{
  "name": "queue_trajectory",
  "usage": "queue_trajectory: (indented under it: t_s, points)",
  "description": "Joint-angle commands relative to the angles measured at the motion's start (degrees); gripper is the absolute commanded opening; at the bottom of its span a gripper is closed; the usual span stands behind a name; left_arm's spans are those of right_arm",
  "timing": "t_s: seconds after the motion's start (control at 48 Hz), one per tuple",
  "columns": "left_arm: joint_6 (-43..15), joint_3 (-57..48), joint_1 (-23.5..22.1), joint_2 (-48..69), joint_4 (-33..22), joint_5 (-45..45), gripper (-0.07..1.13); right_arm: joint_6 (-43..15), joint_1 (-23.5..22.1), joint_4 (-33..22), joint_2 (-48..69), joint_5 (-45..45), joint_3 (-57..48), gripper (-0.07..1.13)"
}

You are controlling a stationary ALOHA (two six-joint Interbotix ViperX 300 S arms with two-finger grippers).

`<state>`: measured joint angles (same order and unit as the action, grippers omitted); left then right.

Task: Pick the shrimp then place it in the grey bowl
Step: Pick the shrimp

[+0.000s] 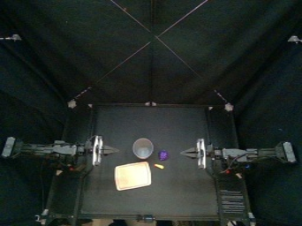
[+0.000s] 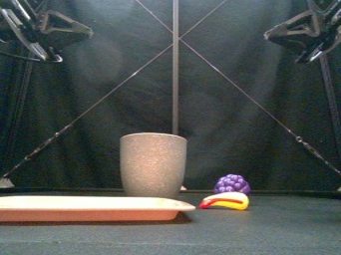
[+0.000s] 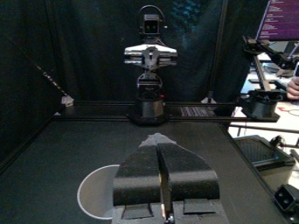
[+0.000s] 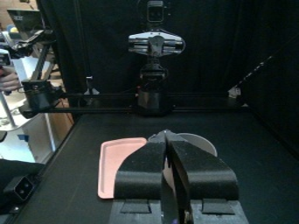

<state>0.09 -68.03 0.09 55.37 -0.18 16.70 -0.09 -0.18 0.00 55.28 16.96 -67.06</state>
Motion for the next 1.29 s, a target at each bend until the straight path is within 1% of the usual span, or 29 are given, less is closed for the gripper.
queue_trajectory:
  t_s: [0.021,0.104,0.312,0.458,0.521,0.604,0.729,0.771,0.854,0.958,1.021,1.167,1.292]
  points:
    - [0.26,1.67,0.09,-1.41,-1.41,-0.18,0.10,-0.18,0.44,-0.18,-2.55,0.18,1.23,0.06]
    - [0.09,1.93,0.09,-1.85,-2.55,-0.26,0.08,-0.18,0.62,-0.26,-5.63,0.18,2.20,0.06]
    - [-0.09,1.58,0.09,-2.55,-2.64,-0.26,0.08,-0.18,1.14,-0.26,-18.02,0.18,5.62,0.07]
    - [-0.09,1.23,0.09,-2.81,-2.64,-0.26,0.08,-0.18,1.58,0.26,-26.54,0.44,7.29,0.12]
    - [-0.09,0.97,0.09,-2.81,-2.64,-0.26,0.08,-0.26,1.85,0.62,-30.06,0.44,8.09,0.17]
    - [-0.09,0.79,0.00,-2.81,-2.64,-0.26,0.08,-0.26,2.64,1.76,-35.16,0.53,9.49,0.28]
    - [-0.09,0.53,0.09,-2.81,-2.72,-0.26,0.08,-0.26,3.34,4.31,-40.78,0.62,11.69,0.47]
    - [-0.09,0.44,0.09,-2.90,-2.72,-0.26,0.08,-0.26,3.34,5.71,-42.89,0.53,12.57,0.56]
    - [-0.09,0.18,0.09,-2.81,-2.81,-0.26,0.08,0.00,2.99,7.65,-45.62,0.44,13.97,0.70]
    - [0.00,-0.26,0.09,-2.81,-2.81,-0.26,0.08,0.35,2.99,8.09,-48.16,0.18,15.82,0.84]
    - [0.00,-0.35,0.09,-2.81,-2.81,-0.26,0.08,0.62,2.99,7.82,-49.31,0.09,16.87,0.87]
    - [0.00,-0.44,0.09,-2.81,-2.81,-0.26,0.08,0.53,3.25,5.89,-50.98,-2.20,18.19,0.88]
    - [0.00,-0.44,0.18,-2.81,-2.81,-0.26,0.08,0.09,3.34,5.98,-52.21,-5.80,18.46,0.88]
